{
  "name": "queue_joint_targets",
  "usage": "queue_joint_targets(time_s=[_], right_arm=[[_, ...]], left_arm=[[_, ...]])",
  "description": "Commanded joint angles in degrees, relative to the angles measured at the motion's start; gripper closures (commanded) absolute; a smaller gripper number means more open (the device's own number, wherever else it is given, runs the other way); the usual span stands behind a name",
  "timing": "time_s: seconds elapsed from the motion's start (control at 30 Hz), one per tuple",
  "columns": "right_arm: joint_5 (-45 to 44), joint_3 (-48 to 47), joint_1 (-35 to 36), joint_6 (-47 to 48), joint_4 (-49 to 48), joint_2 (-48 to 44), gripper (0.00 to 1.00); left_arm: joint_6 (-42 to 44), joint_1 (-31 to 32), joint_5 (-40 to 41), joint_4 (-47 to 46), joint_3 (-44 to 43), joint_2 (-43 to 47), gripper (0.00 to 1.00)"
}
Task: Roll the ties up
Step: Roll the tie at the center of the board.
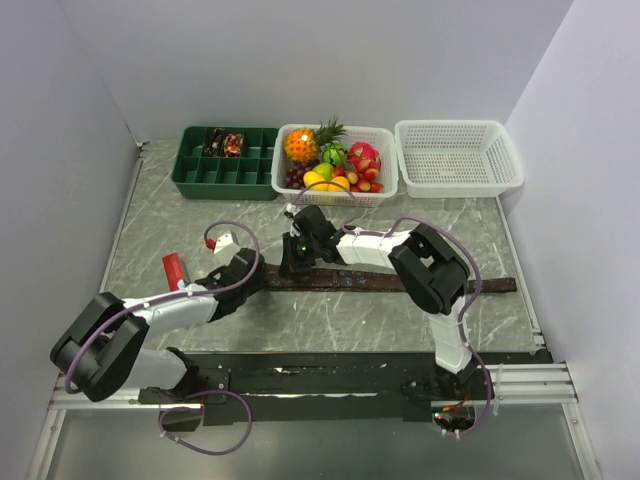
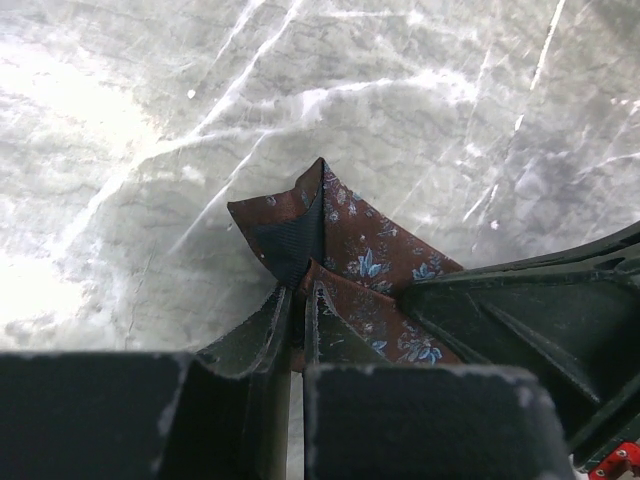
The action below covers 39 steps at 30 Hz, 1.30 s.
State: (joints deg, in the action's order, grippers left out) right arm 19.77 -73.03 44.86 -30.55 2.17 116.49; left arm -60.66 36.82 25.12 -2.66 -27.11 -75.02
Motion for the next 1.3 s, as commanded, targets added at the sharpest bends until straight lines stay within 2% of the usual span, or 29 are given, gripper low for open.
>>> queue_joint_targets(time_s=[0.0,0.3,0.7,0.97,1.27], right_arm=[[-0.6,-0.2,0.4,1.3,0.7,0.1,0.84],[-1.6,-1.1,1.4,1.6,2.1,1.3,0.84],[-2.5,-2.2,1.6,0.8,3.0,3.9,0.85],[-0.7,-1.0,0.8,0.5,1.9,2.0,0.85],[-1.0,-0.2,-0.3,1.5,3.8,-2.1,0.85]], left_arm=[[0.3,1.1,4.6,4.6,-3.0,-0.7,0.99],[1.4,3.8,7.0,5.8,-6.1,-1.7,0.99],[2.9,13.2,13.5,7.5,-12.1,-7.9,0.99],[4.4,17.8,14.6,3.4,-10.6,-12.3,0.99],[6.6,18.3,16.2,3.6,-10.1,-13.0,0.99]])
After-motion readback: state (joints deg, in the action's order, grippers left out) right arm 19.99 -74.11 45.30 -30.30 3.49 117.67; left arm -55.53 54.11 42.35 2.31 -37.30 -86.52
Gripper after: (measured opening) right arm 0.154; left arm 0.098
